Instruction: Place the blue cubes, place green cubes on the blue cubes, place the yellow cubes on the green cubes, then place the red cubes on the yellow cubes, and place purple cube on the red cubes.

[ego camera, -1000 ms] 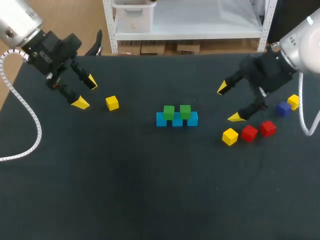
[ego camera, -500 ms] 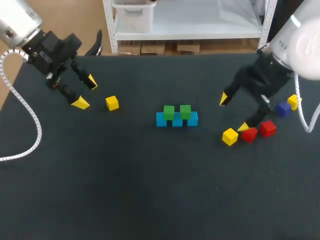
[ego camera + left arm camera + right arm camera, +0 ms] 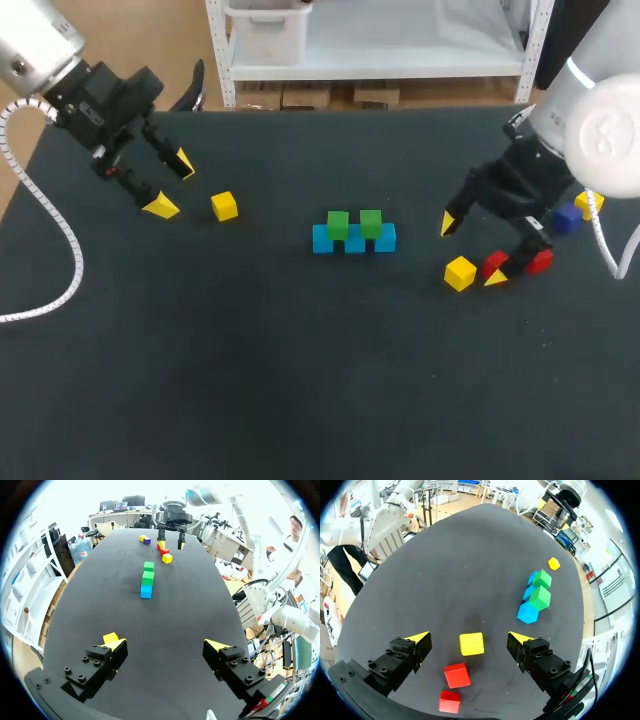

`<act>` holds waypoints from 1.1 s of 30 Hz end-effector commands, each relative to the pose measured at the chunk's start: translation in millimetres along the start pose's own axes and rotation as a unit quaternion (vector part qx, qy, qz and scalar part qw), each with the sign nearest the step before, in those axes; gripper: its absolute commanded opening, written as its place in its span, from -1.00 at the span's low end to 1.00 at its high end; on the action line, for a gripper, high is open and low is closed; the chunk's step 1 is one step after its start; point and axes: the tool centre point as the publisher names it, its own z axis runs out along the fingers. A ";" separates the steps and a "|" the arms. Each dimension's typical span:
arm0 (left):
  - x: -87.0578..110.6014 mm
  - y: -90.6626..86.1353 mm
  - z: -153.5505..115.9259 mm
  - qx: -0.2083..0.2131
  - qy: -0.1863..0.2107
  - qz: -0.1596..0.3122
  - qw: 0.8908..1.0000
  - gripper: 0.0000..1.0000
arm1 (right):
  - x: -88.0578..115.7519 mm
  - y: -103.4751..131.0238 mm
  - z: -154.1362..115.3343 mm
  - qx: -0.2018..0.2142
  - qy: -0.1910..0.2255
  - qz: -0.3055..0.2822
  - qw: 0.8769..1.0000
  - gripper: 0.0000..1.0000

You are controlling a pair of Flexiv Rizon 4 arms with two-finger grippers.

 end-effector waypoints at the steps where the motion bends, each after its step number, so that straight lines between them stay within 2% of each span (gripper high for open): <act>1: 0.4 1.3 -0.1 0.001 0.000 0.001 1.000 1.00 | 10.9 -11.1 6.4 -0.010 -0.005 -0.004 1.000 1.00; 9: 0.4 1.3 -0.1 0.001 0.000 0.001 1.000 1.00 | 19.3 -13.2 18.6 -0.029 0.006 -0.025 0.999 1.00; 16: 0.4 1.3 -0.1 0.001 0.000 0.001 1.000 1.00 | 23.6 -7.6 27.0 -0.030 0.005 -0.018 0.999 1.00; 17: 0.4 1.3 -0.1 0.001 0.000 0.001 1.000 1.00 | 24.5 -6.7 27.9 -0.030 0.005 -0.017 0.999 0.95; 18: 0.4 1.3 -0.1 0.001 0.000 0.001 1.000 1.00 | 25.3 -5.7 28.9 -0.032 0.006 -0.014 0.999 0.76; 21: 0.4 1.3 -0.1 0.001 0.000 0.001 1.000 1.00 | 26.0 -5.1 29.2 -0.029 0.006 -0.011 0.999 0.57; 23: 0.4 1.3 -0.1 0.001 0.000 0.001 1.000 1.00 | 26.7 -4.5 29.6 -0.029 0.005 -0.011 1.000 0.36; 27: 0.4 1.3 -0.1 0.001 0.000 0.001 1.000 1.00 | 28.2 -4.3 31.8 -0.031 0.007 -0.011 0.999 0.15; 33: 0.4 1.3 -0.1 0.001 0.000 0.001 1.000 1.00 | 27.6 -5.7 34.8 -0.033 0.002 -0.015 0.999 -0.01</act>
